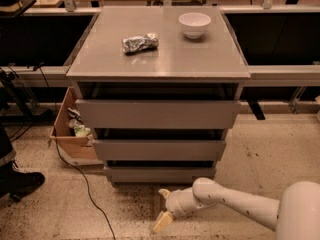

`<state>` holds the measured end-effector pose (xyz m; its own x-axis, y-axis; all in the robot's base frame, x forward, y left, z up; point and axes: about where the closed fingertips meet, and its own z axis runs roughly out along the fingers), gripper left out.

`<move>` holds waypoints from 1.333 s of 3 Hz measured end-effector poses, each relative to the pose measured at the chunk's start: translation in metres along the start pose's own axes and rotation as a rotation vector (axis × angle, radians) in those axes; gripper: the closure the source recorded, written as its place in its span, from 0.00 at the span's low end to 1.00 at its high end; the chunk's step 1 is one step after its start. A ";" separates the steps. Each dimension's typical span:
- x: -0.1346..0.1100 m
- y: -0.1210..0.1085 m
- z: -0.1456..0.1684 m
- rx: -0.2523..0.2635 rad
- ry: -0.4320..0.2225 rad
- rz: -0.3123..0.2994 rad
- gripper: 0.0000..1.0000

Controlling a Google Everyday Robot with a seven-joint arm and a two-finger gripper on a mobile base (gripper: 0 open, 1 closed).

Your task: Open bottom drawer

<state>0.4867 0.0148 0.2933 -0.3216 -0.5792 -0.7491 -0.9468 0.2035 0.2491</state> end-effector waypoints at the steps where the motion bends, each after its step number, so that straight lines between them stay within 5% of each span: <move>1: 0.000 0.000 0.000 0.000 0.000 0.000 0.00; 4: -0.001 -0.067 0.012 0.191 0.001 -0.126 0.00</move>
Offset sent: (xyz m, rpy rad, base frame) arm 0.0449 0.0138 -0.0138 -0.0582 -0.1610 -0.0257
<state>0.5505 0.0115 0.2697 -0.2009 -0.6104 -0.7662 -0.9609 0.2750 0.0329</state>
